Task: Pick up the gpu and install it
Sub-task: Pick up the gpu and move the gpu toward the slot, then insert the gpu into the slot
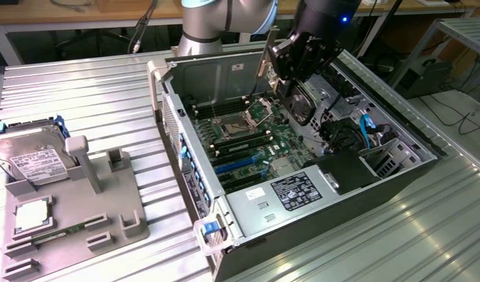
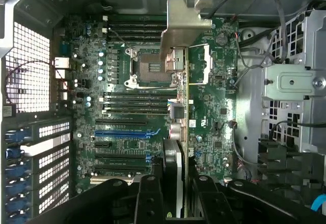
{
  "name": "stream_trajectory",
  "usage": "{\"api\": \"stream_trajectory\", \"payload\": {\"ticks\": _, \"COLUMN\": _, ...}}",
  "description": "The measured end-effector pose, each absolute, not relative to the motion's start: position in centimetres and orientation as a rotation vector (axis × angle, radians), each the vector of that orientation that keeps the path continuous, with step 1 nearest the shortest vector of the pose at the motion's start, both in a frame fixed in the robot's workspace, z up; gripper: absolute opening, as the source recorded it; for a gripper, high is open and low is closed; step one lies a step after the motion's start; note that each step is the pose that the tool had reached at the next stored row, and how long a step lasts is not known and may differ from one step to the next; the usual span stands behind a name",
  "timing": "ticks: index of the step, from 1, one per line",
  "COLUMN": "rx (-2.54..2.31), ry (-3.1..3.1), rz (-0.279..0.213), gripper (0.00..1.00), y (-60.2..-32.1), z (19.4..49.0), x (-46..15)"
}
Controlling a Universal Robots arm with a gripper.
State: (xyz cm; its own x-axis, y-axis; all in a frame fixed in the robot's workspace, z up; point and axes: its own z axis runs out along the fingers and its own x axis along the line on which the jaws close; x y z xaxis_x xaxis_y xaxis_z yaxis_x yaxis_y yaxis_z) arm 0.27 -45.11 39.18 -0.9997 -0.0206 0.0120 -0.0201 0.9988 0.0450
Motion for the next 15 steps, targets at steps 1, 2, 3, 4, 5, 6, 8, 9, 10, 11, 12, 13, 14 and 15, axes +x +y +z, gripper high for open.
{"api": "stream_trajectory", "payload": {"ticks": 1, "rx": 0.032, "ry": -3.128, "rz": -0.070, "gripper": 0.28, "y": -45.11, "z": 39.17, "x": 0.27}}
{"api": "stream_trajectory", "payload": {"ticks": 2, "rx": 0.032, "ry": -3.128, "rz": -0.070, "gripper": 0.28, "y": -45.11, "z": 39.17, "x": 0.27}}
{"api": "stream_trajectory", "payload": {"ticks": 3, "rx": 0.032, "ry": -3.128, "rz": -0.070, "gripper": 0.28, "y": -45.11, "z": 39.17, "x": 0.27}}
{"api": "stream_trajectory", "payload": {"ticks": 4, "rx": 0.032, "ry": -3.128, "rz": -0.070, "gripper": 0.28, "y": -45.11, "z": 39.17, "x": 0.27}}
{"api": "stream_trajectory", "payload": {"ticks": 5, "rx": 0.032, "ry": -3.128, "rz": -0.070, "gripper": 0.28, "y": -45.11, "z": 39.17, "x": 0.27}}
{"api": "stream_trajectory", "payload": {"ticks": 6, "rx": 0.032, "ry": -3.128, "rz": -0.070, "gripper": 0.28, "y": -45.11, "z": 39.17, "x": 0.27}}
{"api": "stream_trajectory", "payload": {"ticks": 8, "rx": 0.036, "ry": -3.128, "rz": -0.070, "gripper": 0.28, "y": -45.11, "z": 39.17, "x": 0.27}}
{"api": "stream_trajectory", "payload": {"ticks": 9, "rx": 0.065, "ry": -3.127, "rz": -0.070, "gripper": 0.28, "y": -45.11, "z": 39.17, "x": 0.27}}
{"api": "stream_trajectory", "payload": {"ticks": 10, "rx": 0.114, "ry": -3.125, "rz": -0.070, "gripper": 0.28, "y": -45.11, "z": 39.17, "x": 0.27}}
{"api": "stream_trajectory", "payload": {"ticks": 11, "rx": 0.173, "ry": -3.122, "rz": -0.069, "gripper": 0.28, "y": -45.11, "z": 39.16, "x": 0.27}}
{"api": "stream_trajectory", "payload": {"ticks": 12, "rx": 0.203, "ry": -3.119, "rz": -0.069, "gripper": 0.28, "y": -45.11, "z": 39.17, "x": 0.27}}
{"api": "stream_trajectory", "payload": {"ticks": 13, "rx": 0.233, "ry": -3.117, "rz": -0.069, "gripper": 0.28, "y": -45.11, "z": 39.16, "x": 0.27}}
{"api": "stream_trajectory", "payload": {"ticks": 14, "rx": 0.283, "ry": -3.112, "rz": -0.068, "gripper": 0.28, "y": -45.11, "z": 39.15, "x": 0.27}}
{"api": "stream_trajectory", "payload": {"ticks": 15, "rx": 0.312, "ry": -3.109, "rz": -0.068, "gripper": 0.28, "y": -45.11, "z": 39.15, "x": 0.27}}
